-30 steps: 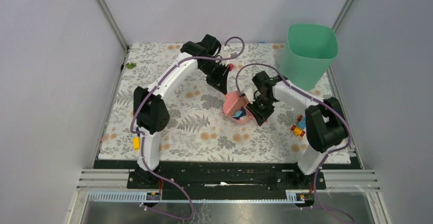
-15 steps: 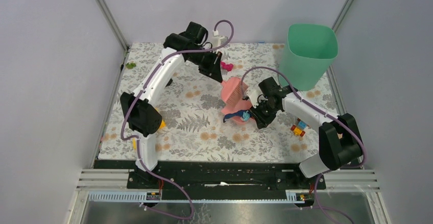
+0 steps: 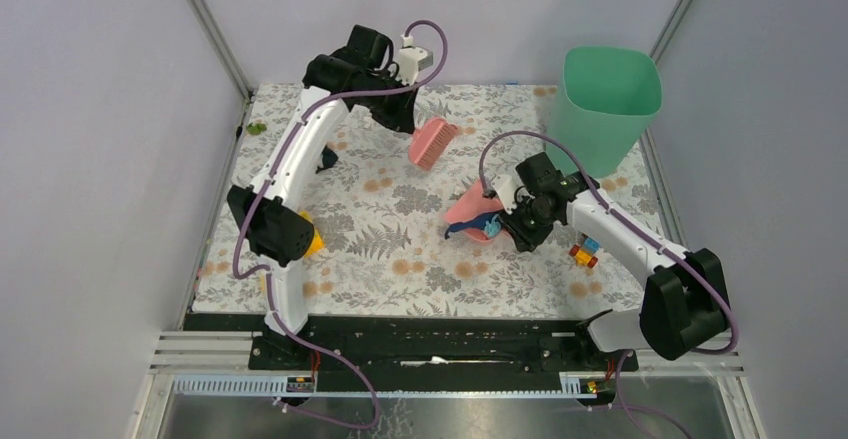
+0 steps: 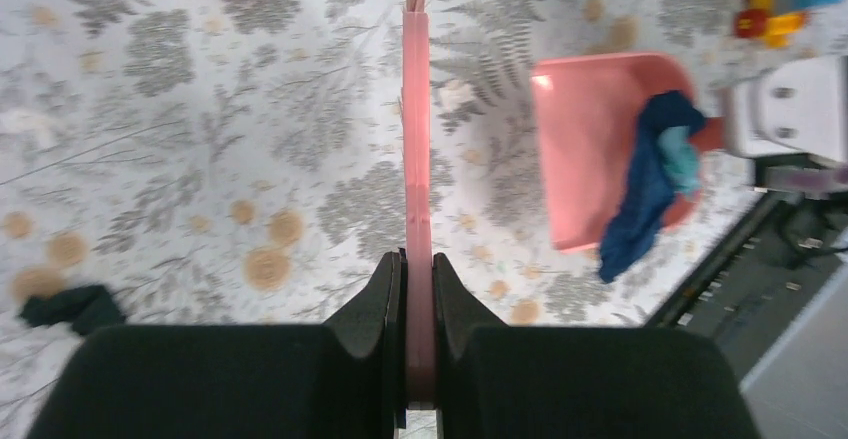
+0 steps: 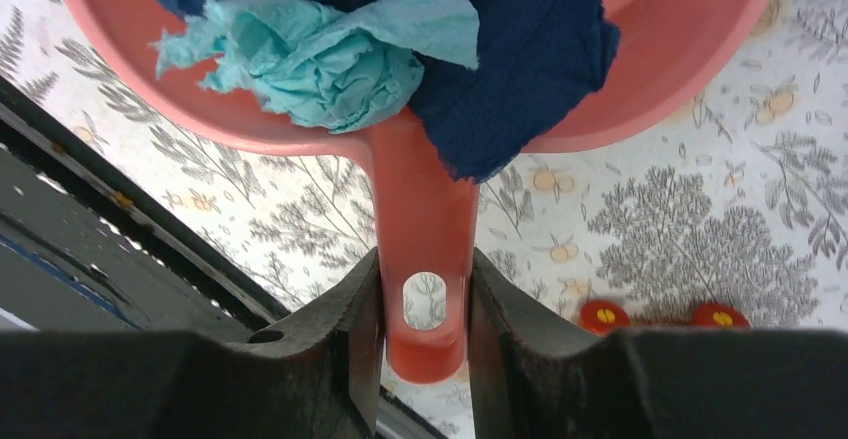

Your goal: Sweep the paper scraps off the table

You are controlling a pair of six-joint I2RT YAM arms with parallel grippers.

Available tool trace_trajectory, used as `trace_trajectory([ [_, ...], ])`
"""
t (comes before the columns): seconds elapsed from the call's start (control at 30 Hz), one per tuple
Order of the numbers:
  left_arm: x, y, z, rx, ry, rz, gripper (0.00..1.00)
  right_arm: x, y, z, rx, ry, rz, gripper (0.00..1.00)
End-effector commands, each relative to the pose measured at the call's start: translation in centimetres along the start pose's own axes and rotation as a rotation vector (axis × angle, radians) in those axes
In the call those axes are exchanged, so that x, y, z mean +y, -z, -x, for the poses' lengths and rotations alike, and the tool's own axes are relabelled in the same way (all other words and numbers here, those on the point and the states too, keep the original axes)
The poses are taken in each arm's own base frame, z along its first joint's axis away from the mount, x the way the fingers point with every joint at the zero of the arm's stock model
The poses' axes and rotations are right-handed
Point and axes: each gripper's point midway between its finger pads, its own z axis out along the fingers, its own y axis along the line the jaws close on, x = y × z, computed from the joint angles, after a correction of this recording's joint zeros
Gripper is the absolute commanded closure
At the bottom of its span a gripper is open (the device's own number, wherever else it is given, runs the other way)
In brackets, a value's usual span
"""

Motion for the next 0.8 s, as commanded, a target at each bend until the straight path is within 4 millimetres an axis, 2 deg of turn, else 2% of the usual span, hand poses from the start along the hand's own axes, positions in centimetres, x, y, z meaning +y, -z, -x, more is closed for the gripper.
trace_trajectory([
  [0.0,3.7,0.9,2.1,-0.042,-0.144,0.220,1.00,-0.4,1.3,-3.7,0.130,0.027,-0.066,1.00],
  [0.2,4.7,-1.3,0.7,0.056,-0.231,0.300,1.00,-0.4,1.8,-7.9,0.269,0.049,-0.090,1.00],
  [0.37,4.8,-3.4,-0.9,0.123,-0.262,0.320,1.00,-0.5,1.8,-8.9,0.320,0.033,-0.103,1.00],
  [0.63,4.8,-9.2,-4.4,0.241,-0.237,0.266,1.00,-1.7,-0.4,-7.1,0.377,-0.025,-0.100,1.00],
  [0.77,3.0,-11.9,-5.6,0.306,-0.334,0.253,1.00,-2.3,-2.2,-5.7,0.399,-0.069,-0.077,1.00],
])
